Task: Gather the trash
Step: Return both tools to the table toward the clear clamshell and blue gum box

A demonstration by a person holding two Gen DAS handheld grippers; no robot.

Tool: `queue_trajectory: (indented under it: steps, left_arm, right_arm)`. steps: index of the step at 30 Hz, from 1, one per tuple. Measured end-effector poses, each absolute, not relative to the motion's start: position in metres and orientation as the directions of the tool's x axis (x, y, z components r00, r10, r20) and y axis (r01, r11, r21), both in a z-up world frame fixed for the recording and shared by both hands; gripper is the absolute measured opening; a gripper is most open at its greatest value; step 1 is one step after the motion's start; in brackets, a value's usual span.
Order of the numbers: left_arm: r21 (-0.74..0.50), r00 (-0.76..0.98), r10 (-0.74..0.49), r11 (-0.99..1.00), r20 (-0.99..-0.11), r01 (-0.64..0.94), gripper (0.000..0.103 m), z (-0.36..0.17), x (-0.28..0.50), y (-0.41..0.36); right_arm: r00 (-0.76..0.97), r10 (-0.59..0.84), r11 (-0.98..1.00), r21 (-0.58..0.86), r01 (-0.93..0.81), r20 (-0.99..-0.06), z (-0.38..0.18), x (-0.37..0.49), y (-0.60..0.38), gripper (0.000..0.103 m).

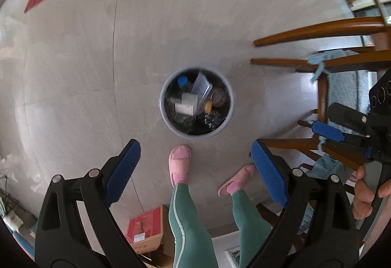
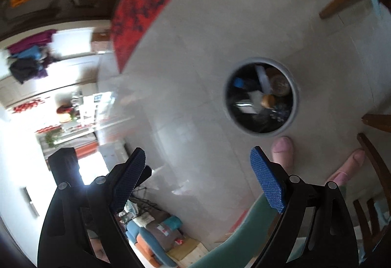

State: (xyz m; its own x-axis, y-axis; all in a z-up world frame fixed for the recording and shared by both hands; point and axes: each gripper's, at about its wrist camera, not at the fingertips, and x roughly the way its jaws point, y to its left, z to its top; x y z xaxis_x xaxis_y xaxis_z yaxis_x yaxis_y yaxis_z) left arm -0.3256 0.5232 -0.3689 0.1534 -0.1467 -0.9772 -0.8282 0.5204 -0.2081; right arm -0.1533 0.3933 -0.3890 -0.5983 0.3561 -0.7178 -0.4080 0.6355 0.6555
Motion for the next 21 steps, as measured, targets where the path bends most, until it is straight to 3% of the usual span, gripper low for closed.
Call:
queue_trajectory:
  steps: [8, 14, 21]
  left_arm:
    - [-0.187, 0.229, -0.028, 0.675, -0.973, -0.714, 0.09, -0.222, -0.298, 0.512]
    - [-0.072, 0.345, 0.16, 0.817, -0.925, -0.573, 0.096, -0.105, -0.231, 0.466]
    - [-0.068, 0.505, 0.118, 0.94, -0.855, -0.334, 0.096, -0.03, -0.126, 0.366]
  right_arm:
    - [-0.52, 0.538, 0.437, 0.747, -0.502, -0.664, -0.215, -0.145, 0.38, 0.087]
    - [-0.35, 0.695, 0.377, 0.732, -0.567, -0.628, -0.095, -0.088, 0.328, 0.088]
    - [-0.131, 0.764, 0.494, 0.704, -0.51, -0.631, -0.049, 0.0, 0.196, 0.089]
